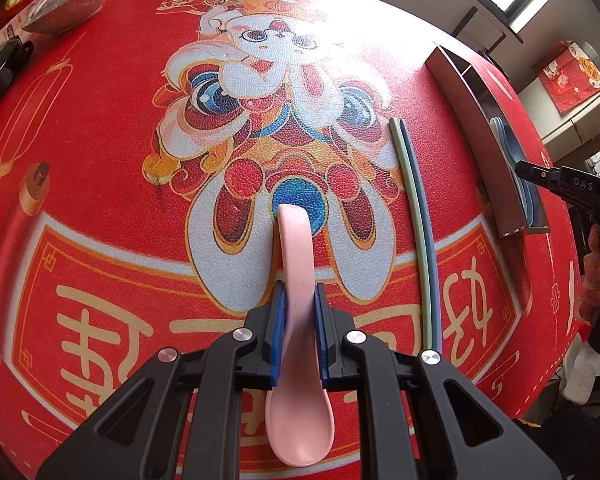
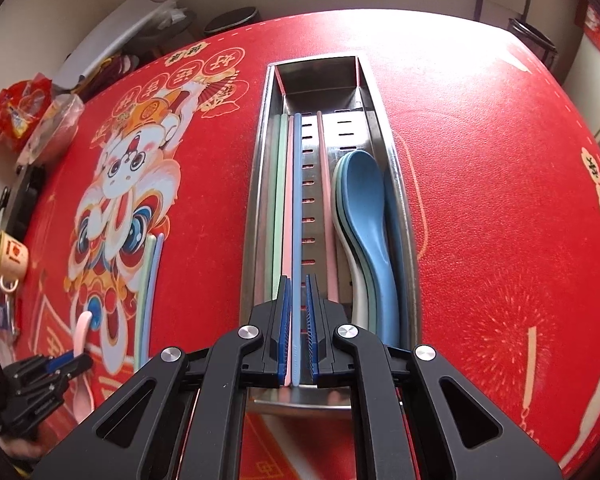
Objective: Organize utensils
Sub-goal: 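Carry the pink chopstick into the steel tray and open the right tool, then carry the pink spoon into the tray with the left tool, open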
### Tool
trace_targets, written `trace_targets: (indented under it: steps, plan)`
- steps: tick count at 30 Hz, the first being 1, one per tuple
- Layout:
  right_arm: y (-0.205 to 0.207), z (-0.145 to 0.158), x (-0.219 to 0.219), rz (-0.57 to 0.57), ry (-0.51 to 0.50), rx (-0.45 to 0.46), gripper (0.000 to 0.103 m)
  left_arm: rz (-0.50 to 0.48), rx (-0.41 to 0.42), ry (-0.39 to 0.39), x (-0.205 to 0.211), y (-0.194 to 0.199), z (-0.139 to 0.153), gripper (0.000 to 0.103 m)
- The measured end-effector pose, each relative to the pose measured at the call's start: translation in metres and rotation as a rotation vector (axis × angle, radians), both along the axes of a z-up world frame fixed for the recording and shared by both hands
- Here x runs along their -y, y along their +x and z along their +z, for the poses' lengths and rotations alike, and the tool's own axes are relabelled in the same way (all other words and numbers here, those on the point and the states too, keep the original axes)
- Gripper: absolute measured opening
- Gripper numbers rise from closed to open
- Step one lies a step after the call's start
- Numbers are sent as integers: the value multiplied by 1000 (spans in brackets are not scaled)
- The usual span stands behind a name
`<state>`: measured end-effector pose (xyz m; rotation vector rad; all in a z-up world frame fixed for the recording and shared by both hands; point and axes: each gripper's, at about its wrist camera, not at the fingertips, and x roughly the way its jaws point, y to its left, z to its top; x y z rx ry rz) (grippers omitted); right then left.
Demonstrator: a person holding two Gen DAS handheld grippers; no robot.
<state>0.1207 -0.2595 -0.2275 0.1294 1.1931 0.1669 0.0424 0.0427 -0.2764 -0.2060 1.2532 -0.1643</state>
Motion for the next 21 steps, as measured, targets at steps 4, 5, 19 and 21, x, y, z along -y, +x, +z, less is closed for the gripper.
trace_targets:
  steps: [4,5,19,21]
  plan:
    - [-13,9,3,-8,-1,16,8,5,-2,-8,0,0,0,13]
    - [-16,10,5,-11,1,18,8,7,-3,-13,0,0,0,13]
    - [-41,25,17,-21,20,59,51,-19,-6,-43,7,5,11,13]
    - [-43,24,20,-28,28,56,55,-27,0,-47,12,6,15,13]
